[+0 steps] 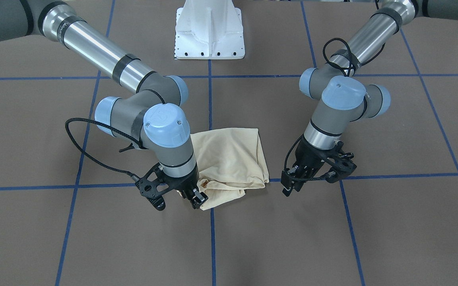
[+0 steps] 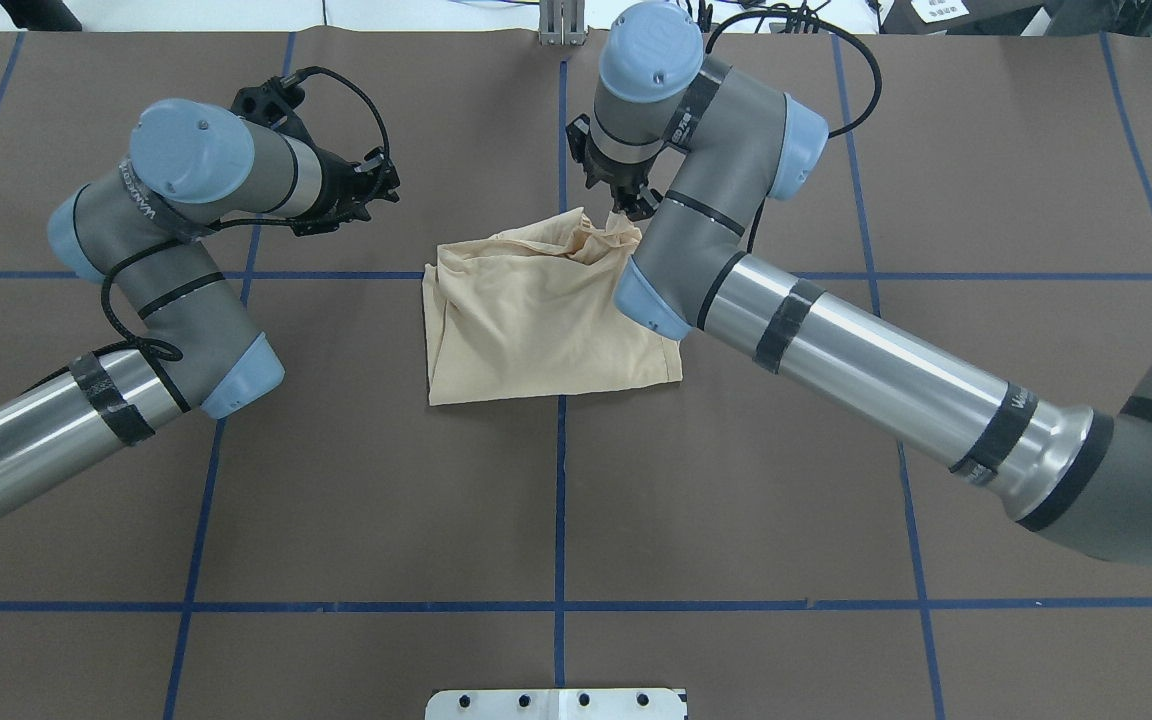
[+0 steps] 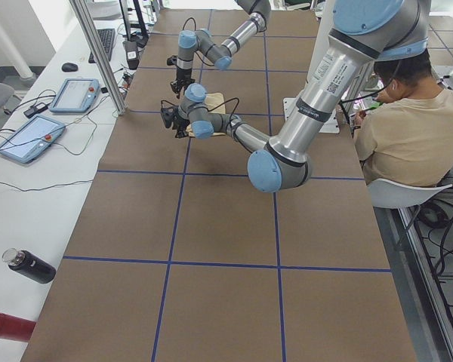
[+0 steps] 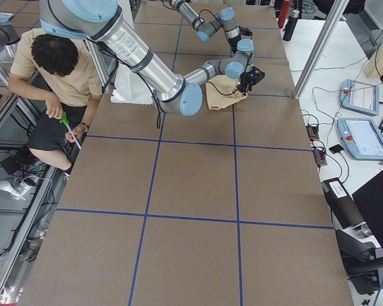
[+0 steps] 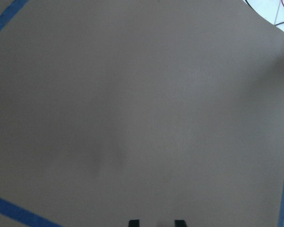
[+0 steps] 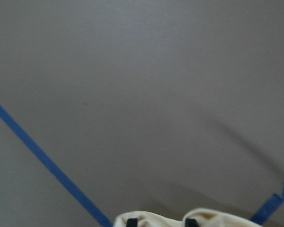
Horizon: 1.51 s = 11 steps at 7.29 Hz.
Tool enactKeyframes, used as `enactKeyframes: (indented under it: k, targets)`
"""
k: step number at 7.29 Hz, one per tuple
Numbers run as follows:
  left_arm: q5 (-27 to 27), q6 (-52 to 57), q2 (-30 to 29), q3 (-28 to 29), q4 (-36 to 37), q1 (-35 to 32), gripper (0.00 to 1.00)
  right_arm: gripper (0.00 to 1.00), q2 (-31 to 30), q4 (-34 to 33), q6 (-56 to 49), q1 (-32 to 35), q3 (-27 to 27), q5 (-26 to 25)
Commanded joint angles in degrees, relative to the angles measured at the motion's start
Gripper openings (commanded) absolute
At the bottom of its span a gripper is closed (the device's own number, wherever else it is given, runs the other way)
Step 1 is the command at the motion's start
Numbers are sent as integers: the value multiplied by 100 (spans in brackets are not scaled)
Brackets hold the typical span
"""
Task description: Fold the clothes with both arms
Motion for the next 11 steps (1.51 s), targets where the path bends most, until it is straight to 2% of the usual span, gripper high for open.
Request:
enactKeyframes:
  k: [1,2,3,5,7,8,9,10,11]
  targets:
    - [-16,170,-15,26,-56,-94,49,100,165,-51,-688,659,-210,597]
    - [-234,823,37,-122,5,-295,49,100,113,-182,-995,819,-158,688]
    - [-584,1918,159,-272,67,-619,50,100,-96,-514,-1564,1056,112,881]
    - [-1594,4045,668,-484,94,-1513,50,100,-1148,-1008,-3406,1758,1130,1286]
    - [-2648,5787,1073,-607,381,-2655,50,100,-2123,-1325,-5041,2531,1860,1567]
    - [-2827,6883,1318,-781,784,-3166,54,100,-2625,-1552,-6051,2996,2238,1690]
    - [-2838,7791,1616,-1070,1240,-3580,74,100,-2969,-1842,-6974,3436,2538,1796]
    - [-2838,8330,1846,-1317,1541,-3836,100,100,-3434,-1984,-7645,3614,2871,1866]
    - [-2838,8928,2100,-1406,1561,-4109,100,100,-3847,-1977,-8200,3755,3057,1884]
